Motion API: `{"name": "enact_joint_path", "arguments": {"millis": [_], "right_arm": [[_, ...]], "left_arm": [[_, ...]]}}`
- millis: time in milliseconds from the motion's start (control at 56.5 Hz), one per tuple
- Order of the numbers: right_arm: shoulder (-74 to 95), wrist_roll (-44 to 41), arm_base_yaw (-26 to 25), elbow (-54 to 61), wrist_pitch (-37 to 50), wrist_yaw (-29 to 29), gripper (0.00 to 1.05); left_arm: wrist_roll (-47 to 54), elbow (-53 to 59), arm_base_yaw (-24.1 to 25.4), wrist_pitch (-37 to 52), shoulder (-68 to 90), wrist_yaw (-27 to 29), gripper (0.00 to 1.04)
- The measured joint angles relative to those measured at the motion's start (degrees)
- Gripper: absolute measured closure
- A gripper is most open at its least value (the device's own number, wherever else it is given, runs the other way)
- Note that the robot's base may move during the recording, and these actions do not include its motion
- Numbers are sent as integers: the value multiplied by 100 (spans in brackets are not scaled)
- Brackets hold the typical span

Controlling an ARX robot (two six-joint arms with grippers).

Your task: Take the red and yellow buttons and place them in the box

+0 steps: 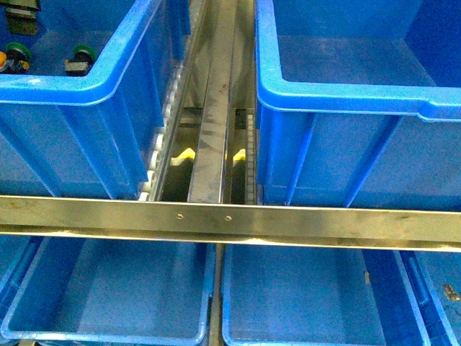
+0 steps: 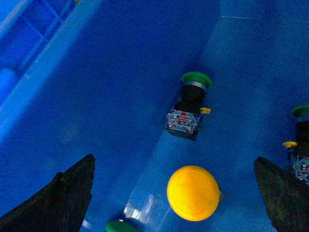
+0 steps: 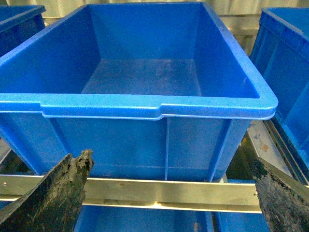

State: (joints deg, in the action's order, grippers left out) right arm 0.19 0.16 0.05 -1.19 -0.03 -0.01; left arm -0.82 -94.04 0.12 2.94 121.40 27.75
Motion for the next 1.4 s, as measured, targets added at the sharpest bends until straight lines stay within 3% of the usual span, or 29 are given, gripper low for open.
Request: {"name": "enact_joint_path", "arguments": {"millis": [1257,1399], "right_arm": [[0,0,0,0,0,0,6],[0,0,0,0,0,0,6]], "left_arm": [[-24,-730,17,-446,935,-72,8],[-79,-785,15,-535,1023,-114,24]]}}
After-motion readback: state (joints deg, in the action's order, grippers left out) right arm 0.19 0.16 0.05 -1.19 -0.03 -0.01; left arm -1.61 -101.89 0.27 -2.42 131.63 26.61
